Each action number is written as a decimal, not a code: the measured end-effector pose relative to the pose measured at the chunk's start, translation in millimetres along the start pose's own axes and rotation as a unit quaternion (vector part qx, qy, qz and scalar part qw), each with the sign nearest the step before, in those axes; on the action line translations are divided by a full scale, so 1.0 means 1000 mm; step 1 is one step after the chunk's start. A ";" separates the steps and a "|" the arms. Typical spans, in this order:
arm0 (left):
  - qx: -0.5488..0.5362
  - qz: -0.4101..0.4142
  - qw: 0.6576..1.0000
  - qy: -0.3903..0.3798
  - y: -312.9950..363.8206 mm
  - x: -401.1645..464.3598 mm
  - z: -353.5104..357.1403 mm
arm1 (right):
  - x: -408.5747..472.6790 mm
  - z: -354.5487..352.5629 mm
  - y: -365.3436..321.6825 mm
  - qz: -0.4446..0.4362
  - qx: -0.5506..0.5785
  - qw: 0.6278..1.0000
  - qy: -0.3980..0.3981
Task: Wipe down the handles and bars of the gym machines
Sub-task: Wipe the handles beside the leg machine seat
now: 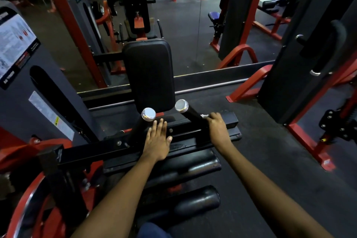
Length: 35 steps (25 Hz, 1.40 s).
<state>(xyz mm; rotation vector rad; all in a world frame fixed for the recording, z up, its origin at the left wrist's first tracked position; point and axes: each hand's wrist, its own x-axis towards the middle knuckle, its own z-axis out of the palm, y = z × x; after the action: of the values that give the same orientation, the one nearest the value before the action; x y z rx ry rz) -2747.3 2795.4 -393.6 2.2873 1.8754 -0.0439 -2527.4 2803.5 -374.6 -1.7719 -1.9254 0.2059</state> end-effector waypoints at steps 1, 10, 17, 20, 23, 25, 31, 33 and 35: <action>-0.001 0.000 1.000 0.001 0.000 0.000 0.002 | -0.010 -0.002 0.006 0.055 0.069 0.996 0.023; -0.018 0.000 1.000 0.025 -0.001 0.001 0.006 | -0.048 0.004 0.048 0.325 0.161 0.929 0.076; -0.034 -0.002 0.999 0.015 0.000 0.000 0.004 | -0.063 0.034 -0.007 0.229 0.277 0.933 0.000; -0.023 -0.002 1.000 0.016 0.000 0.001 0.004 | -0.042 -0.011 -0.026 0.235 0.274 0.910 0.207; -0.023 -0.004 1.000 0.011 0.000 0.000 0.003 | -0.019 -0.030 -0.064 0.031 0.278 0.937 0.210; -0.025 -0.005 1.000 0.004 0.000 -0.001 0.002 | -0.024 -0.003 -0.056 0.027 0.221 0.957 0.184; -0.019 -0.003 1.000 0.015 0.000 -0.001 0.002 | -0.006 -0.011 -0.040 0.132 0.193 0.965 0.120; -0.018 -0.003 1.000 0.012 0.001 -0.001 0.002 | -0.002 -0.037 -0.075 0.044 0.248 0.958 0.137; -0.011 -0.002 1.000 0.016 0.001 -0.001 0.002 | -0.005 -0.042 -0.081 -0.035 0.282 0.947 0.153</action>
<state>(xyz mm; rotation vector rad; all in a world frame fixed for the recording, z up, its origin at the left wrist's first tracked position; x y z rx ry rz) -2746.7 2793.6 -395.4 2.2823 1.8874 0.0112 -2580.0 2778.3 -304.5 -1.2674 -1.5083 0.3868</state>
